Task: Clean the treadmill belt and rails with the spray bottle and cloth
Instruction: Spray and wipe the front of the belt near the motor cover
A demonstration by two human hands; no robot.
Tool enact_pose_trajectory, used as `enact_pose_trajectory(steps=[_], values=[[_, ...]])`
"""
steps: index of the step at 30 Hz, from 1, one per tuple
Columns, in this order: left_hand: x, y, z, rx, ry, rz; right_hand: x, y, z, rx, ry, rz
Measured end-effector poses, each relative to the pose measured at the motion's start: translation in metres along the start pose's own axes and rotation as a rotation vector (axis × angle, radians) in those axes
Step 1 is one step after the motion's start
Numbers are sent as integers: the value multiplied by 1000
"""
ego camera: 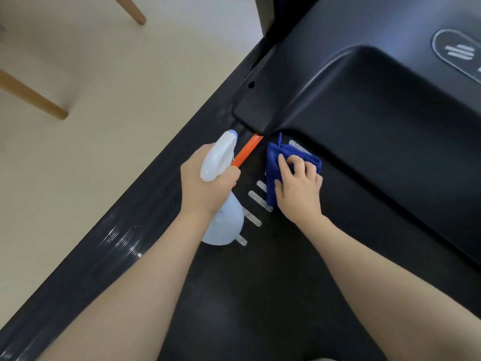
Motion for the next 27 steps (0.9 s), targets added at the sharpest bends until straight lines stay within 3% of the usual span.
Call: enact_pose_trajectory(steps=[4,7,12,18,21,23,27], values=[[0,-1,-2,47,-6,21,4,-10,24,-207,63,149],[0,-1,-3,59,-20,17,-11,-16,11,-436,149,-41],[6,-3,-3,70,-34,22,-11,-17,6,-201,209,-156],[11,2,0,102,-49,36,-12,-18,14,-343,282,-251],[11,3,5,92,-36,9,-27,-46,-13,-139,236,-341],[13,2,3,124,-49,19,-24,-46,-13,-110,177,-341],[16,4,-2,182,-103,42,-2,-1,32,-493,169,-268]])
Point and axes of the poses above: each hand's wrist, its own y-axis away from the middle knuckle, its own x-axis out of the palm, z = x × y, the point moved 7 cm from there along -y, towards the middle knuckle, and after that the axes turned 4 degrees about x, right-handed, at the moved point
